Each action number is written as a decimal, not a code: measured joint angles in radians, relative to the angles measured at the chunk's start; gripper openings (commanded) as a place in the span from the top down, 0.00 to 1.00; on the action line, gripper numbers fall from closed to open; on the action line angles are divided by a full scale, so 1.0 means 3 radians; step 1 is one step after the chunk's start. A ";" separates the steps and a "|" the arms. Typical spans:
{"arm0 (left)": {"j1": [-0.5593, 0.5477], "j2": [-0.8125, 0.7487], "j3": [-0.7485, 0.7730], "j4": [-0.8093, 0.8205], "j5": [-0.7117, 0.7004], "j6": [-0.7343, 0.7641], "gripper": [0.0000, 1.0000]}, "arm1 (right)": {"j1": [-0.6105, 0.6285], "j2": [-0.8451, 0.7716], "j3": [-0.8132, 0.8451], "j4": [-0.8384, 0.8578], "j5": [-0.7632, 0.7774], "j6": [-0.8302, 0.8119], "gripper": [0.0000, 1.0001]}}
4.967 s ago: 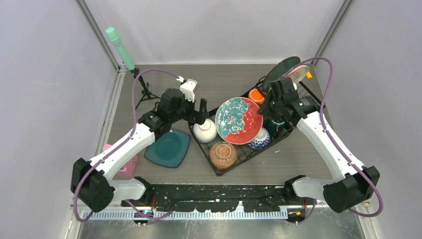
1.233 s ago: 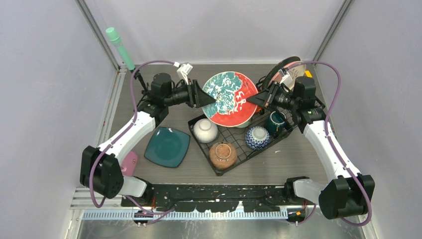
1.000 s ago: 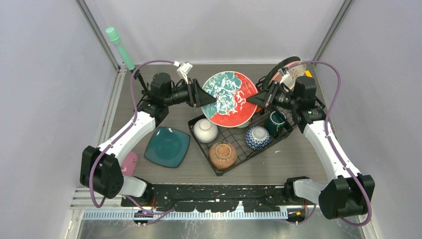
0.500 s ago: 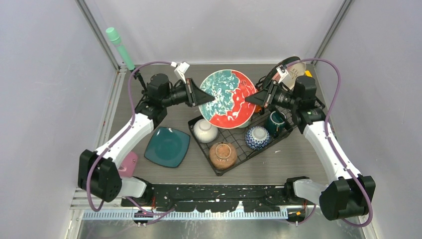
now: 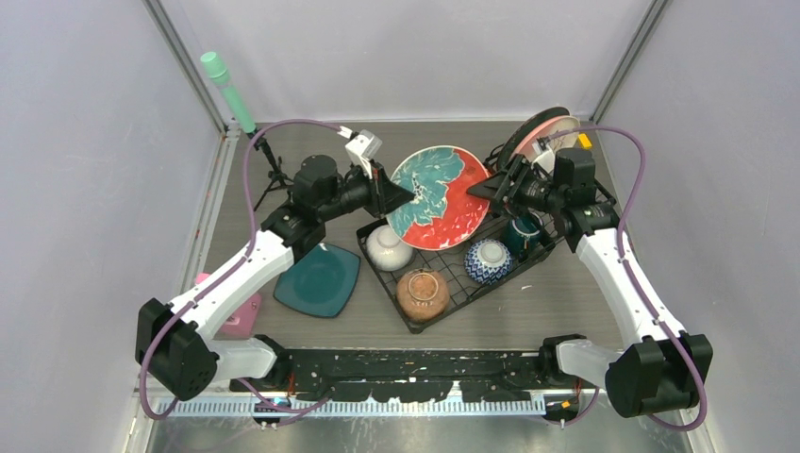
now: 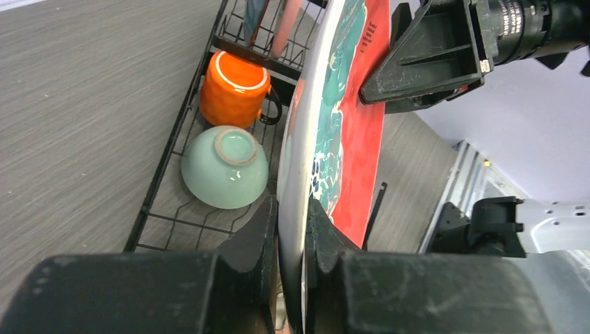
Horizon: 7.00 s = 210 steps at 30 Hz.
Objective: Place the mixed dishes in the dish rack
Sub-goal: Pick up the plate from the dish rack, then insert the plate into the dish rack.
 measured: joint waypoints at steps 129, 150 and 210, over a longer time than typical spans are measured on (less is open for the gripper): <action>-0.1985 0.0778 0.0000 0.1230 -0.3077 0.3709 1.00 | 0.1166 -0.0244 0.0609 -0.1115 0.2565 0.2140 0.78; -0.1999 0.0793 -0.0025 0.1387 -0.3038 0.3399 0.42 | 0.1166 -0.0361 0.0603 -0.1170 0.2710 0.1792 1.00; -0.0397 -0.1024 -0.0992 -0.0398 -0.2317 0.0318 0.00 | -0.0178 0.0729 0.2129 -0.2241 0.3376 0.0051 1.00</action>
